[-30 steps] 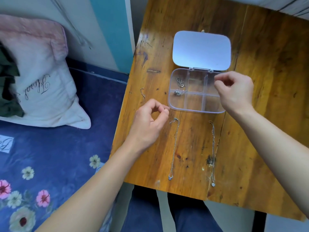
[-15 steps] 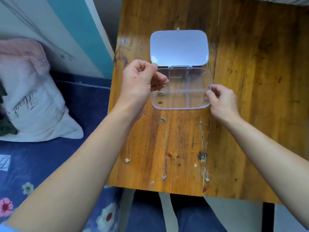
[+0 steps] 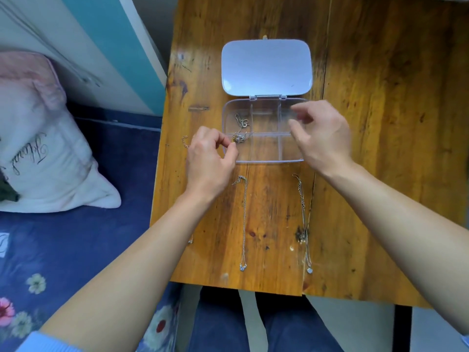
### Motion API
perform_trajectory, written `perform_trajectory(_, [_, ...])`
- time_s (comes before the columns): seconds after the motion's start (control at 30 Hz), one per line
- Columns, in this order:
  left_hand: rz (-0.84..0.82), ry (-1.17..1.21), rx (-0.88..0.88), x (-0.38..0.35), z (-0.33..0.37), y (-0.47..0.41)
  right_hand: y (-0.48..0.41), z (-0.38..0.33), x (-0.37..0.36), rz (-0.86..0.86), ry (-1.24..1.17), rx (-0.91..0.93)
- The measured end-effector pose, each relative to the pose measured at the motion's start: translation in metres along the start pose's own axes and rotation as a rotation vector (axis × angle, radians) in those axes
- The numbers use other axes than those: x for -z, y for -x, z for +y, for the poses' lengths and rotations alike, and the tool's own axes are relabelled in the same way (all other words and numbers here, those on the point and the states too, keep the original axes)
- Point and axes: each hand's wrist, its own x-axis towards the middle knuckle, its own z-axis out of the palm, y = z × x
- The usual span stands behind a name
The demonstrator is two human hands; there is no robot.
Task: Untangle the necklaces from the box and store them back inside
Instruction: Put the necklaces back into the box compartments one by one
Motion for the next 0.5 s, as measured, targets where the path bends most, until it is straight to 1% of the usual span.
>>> perform_trajectory(0.1, [0.006, -0.026, 0.088, -0.003, -0.012, 0.006, -0.016, -0.030, -0.015, -0.309, 0.006, 0.071])
perform_trajectory(0.17, [-0.003, -0.006, 0.141, -0.003, -0.017, 0.008, -0.023, -0.042, -0.029, -0.445, 0.104, 0.115])
perform_trajectory(0.23, [-0.021, 0.037, 0.180, -0.003, -0.018, 0.009, -0.030, -0.045, -0.040, -0.475, 0.215, 0.152])
perform_trajectory(0.37, [-0.050, 0.118, 0.239, -0.003, -0.018, 0.005, -0.034, -0.044, -0.048, -0.385, 0.288, 0.204])
perform_trajectory(0.43, [-0.068, 0.171, 0.265, -0.003, -0.020, 0.003, -0.032, -0.044, -0.048, -0.387, 0.274, 0.199])
perform_trajectory(0.5, [-0.085, 0.207, 0.287, -0.002, -0.022, 0.003, -0.032, -0.046, -0.043, -0.382, 0.183, 0.158])
